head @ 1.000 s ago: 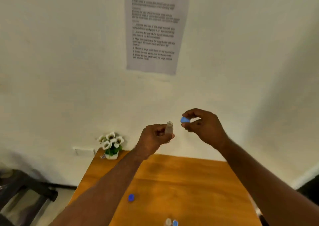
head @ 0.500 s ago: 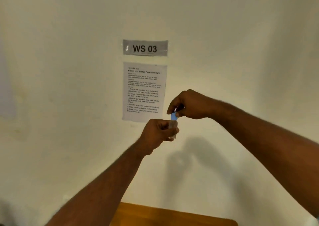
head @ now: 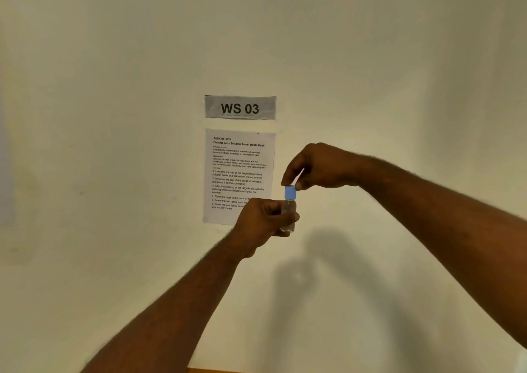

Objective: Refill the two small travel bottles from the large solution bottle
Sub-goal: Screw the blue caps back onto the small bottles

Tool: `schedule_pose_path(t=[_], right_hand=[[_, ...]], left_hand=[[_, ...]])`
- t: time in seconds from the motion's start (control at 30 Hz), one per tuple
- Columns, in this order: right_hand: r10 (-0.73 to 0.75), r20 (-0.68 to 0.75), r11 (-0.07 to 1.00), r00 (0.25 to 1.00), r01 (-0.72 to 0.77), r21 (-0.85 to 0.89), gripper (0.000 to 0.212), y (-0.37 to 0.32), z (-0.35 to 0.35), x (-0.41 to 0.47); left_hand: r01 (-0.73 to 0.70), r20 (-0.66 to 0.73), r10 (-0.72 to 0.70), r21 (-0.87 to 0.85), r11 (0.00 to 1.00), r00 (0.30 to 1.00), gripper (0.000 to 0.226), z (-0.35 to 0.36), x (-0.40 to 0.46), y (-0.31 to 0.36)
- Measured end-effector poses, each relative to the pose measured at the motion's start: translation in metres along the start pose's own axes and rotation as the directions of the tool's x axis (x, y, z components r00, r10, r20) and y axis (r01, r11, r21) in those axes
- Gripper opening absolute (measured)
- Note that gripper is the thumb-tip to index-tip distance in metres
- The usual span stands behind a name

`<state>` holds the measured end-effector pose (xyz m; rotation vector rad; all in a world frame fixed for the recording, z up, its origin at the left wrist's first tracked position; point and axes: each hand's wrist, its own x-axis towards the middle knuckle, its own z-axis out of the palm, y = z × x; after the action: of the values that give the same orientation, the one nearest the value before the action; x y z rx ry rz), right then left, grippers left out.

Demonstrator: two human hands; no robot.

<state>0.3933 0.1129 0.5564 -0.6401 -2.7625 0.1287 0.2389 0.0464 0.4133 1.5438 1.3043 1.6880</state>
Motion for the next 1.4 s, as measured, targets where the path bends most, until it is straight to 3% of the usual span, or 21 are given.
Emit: schedule_pose_path(t=[0.1,0.23,0.3,0.37,0.43,0.5,0.63,0.7,0.8,0.93,1.07,1.2,1.4], right_hand=[[0.058,-0.021,0.998,0.998,-0.058,0.003,0.013,-0.003,0.007,0.003],[0.147,-0.138,0.962,0.98,-0.174,-0.212,0.043,-0.01,0.005,0.004],[0.105,-0.174,0.985,0.979,-0.127,-0.121,0.032,-0.012,-0.002,0.005],[0.033,-0.103,0.999,0.994,-0.031,0.022,0.01,-0.013,-0.01,0.003],[-0.013,-0.037,0.999,0.999,0.015,0.047,0.017,-0.013,-0.013,0.001],[0.014,-0.038,1.0,0.999,-0.014,0.001,0.006,-0.014,-0.007,0.003],[0.128,-0.19,0.972,0.973,-0.162,-0.172,0.035,-0.013,0.0,0.005],[0.134,-0.212,0.989,0.968,-0.143,-0.025,0.036,-0.011,-0.006,0.003],[0.04,-0.06,0.993,0.997,-0.033,0.114,0.016,-0.011,-0.017,-0.005],[0.071,-0.074,0.993,0.995,-0.078,-0.087,0.015,-0.016,-0.005,-0.005],[0.101,-0.167,0.97,0.981,-0.135,-0.203,0.034,-0.022,-0.002,-0.001],[0.033,-0.005,0.994,0.999,-0.033,-0.105,0.022,-0.023,-0.006,-0.007],[0.062,-0.156,0.953,0.986,-0.105,-0.285,0.01,-0.029,0.02,-0.005]], left_hand=[[0.007,0.0,-0.007,-0.003,1.0,1.0,0.016,-0.002,0.002,0.004],[-0.014,0.018,0.014,-0.017,1.0,1.0,0.006,-0.001,0.003,0.008],[-0.021,0.031,0.021,-0.016,1.0,0.999,0.007,-0.002,0.005,0.011],[-0.017,0.023,0.017,-0.003,1.0,1.0,0.014,-0.002,0.007,0.015],[-0.017,0.023,0.016,0.009,1.0,1.0,0.019,-0.001,0.008,0.018],[-0.016,0.03,0.015,0.011,1.0,0.999,0.021,0.0,0.008,0.021],[-0.011,0.03,0.011,-0.005,1.0,0.999,0.022,0.004,0.007,0.024],[-0.013,0.021,0.013,-0.009,1.0,1.0,0.021,0.003,0.007,0.025],[-0.016,0.01,0.016,-0.007,1.0,1.0,0.022,0.0,0.007,0.026],[-0.011,0.014,0.011,-0.007,1.0,1.0,0.022,0.001,0.005,0.027],[-0.003,0.034,0.003,0.0,1.0,0.999,0.024,0.001,0.002,0.026],[-0.001,0.036,0.001,-0.019,1.0,0.999,0.019,-0.001,0.0,0.028],[-0.005,-0.039,0.005,-0.005,1.0,0.999,0.019,0.004,-0.001,0.015]])
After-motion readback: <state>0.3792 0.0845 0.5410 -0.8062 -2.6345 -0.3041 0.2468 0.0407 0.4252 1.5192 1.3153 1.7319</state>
